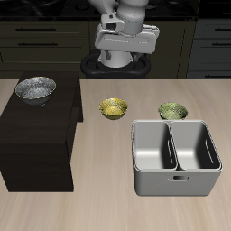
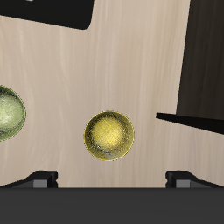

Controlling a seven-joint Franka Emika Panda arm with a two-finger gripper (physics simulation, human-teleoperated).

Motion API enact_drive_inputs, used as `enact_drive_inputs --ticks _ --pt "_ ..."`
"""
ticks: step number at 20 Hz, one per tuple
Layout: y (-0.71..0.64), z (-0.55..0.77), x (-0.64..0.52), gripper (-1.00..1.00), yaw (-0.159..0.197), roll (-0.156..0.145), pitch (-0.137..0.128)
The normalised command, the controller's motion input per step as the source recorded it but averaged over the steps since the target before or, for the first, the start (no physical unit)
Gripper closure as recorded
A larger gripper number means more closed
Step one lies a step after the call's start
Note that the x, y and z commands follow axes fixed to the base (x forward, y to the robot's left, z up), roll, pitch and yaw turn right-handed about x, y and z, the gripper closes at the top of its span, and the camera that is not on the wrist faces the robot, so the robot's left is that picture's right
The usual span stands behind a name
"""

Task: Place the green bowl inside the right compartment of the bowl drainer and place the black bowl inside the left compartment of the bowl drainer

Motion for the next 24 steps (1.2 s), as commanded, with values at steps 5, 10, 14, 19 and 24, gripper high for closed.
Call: enact_drive_inputs --ticks 5,10,14,19,24 --pt "0.43 -0.08 0.10 -1.00 0.011 -0.061 0.014" --pt "0.50 -0.03 0.04 -1.00 0.018 0.020 -0.003" --pt "0.59 -0.01 0.04 -1.00 0.012 0.015 -0.018" --pt "0.38 -0.05 0.08 -1.00 0.004 0.004 0.007" --pt "0.45 0.00 0.04 -1.00 0.014 0.071 -0.029"
